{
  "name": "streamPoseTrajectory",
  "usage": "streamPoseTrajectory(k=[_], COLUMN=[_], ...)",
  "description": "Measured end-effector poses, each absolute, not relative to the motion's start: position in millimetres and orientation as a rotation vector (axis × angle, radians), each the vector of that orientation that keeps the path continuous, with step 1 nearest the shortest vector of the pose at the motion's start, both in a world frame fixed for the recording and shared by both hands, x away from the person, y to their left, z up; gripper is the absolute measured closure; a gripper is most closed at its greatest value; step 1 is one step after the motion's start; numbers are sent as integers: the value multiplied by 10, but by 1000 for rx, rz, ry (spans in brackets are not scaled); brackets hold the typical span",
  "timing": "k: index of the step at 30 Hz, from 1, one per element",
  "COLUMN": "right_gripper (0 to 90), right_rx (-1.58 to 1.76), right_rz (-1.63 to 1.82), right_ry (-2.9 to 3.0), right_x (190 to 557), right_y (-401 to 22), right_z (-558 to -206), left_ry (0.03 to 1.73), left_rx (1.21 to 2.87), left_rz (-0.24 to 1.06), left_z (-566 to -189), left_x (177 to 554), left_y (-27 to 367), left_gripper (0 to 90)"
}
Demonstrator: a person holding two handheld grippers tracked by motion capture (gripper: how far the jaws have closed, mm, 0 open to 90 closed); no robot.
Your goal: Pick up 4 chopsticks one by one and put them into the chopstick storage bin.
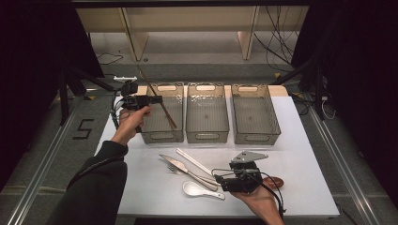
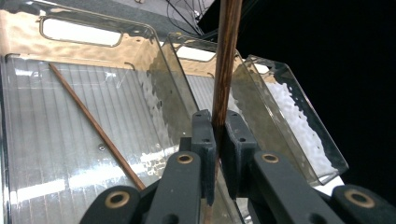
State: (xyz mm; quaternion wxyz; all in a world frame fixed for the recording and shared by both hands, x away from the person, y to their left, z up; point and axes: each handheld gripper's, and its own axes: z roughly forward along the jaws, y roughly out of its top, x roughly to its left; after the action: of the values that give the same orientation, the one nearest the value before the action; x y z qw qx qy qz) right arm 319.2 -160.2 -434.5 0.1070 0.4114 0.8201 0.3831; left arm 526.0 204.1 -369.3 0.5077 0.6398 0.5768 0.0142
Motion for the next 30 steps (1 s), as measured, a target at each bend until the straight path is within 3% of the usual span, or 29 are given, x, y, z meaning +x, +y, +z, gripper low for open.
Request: streamPoseTrajectory(k=[30], right_gripper=[305], right_rx=[1206], right_rz=[1133], right_ry=[2410], right_x=[3181], right_y=[-1614], right_z=[-4335], left_ry=[1486], left_rx=[1657], left_rz=[13], left_z=[-4028], left_x=[5352], left_y=[1850], left_gripper=[812])
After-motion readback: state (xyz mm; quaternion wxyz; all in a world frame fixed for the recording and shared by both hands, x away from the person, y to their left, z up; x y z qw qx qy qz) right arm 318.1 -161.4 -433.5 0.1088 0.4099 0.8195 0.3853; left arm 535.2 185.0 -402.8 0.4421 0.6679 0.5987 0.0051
